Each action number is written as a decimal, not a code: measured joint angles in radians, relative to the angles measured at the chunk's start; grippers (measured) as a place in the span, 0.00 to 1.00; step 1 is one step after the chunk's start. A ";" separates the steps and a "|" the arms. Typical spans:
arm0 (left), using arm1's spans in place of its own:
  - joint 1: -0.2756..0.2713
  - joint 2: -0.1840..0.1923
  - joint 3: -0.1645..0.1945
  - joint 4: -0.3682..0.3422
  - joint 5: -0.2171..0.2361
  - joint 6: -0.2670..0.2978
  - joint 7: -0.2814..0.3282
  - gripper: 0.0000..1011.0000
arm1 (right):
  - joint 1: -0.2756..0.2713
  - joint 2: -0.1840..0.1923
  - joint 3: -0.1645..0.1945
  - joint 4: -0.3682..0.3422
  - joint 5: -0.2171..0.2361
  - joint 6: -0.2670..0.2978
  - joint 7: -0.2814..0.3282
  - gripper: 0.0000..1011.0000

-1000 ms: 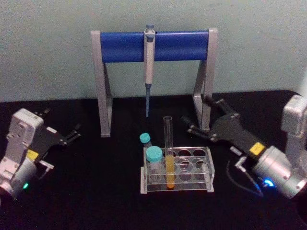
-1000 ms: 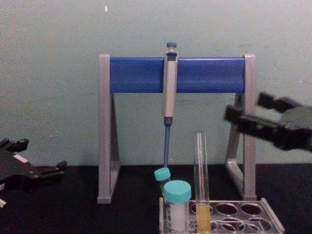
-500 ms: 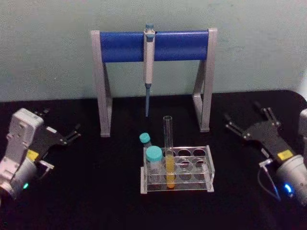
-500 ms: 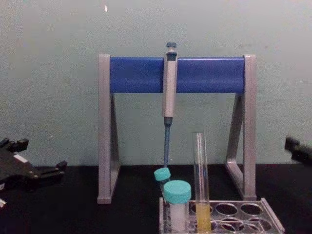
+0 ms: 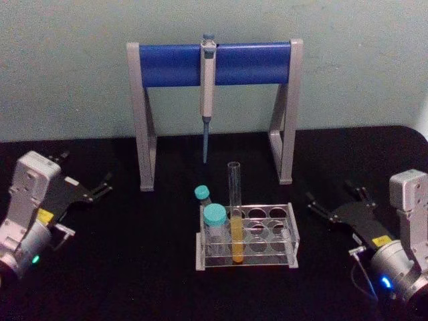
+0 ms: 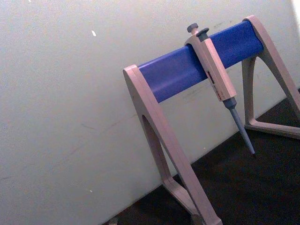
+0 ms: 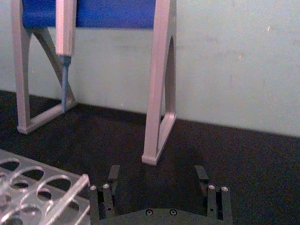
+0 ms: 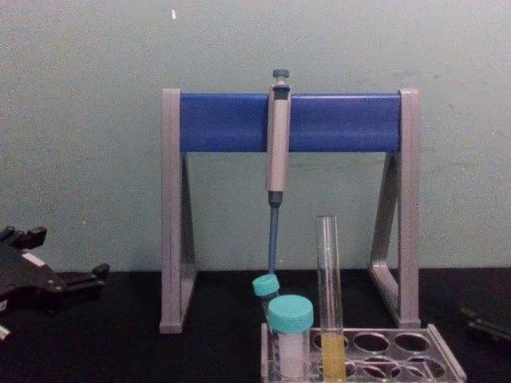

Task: Pick up the test tube from the test tube rack, shake it, then place it back into the test tube rack.

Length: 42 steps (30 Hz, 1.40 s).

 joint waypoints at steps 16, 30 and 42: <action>0.000 0.000 0.000 0.000 0.000 0.000 0.000 0.99 | 0.011 -0.020 0.007 0.046 -0.021 0.021 0.018 0.99; 0.000 0.000 0.000 0.000 0.000 0.000 0.000 0.99 | 0.010 -0.018 0.006 0.040 -0.019 0.019 0.017 0.99; 0.000 0.000 0.000 0.000 0.000 0.000 0.000 0.99 | 0.009 -0.017 0.005 0.039 -0.018 0.018 0.017 0.99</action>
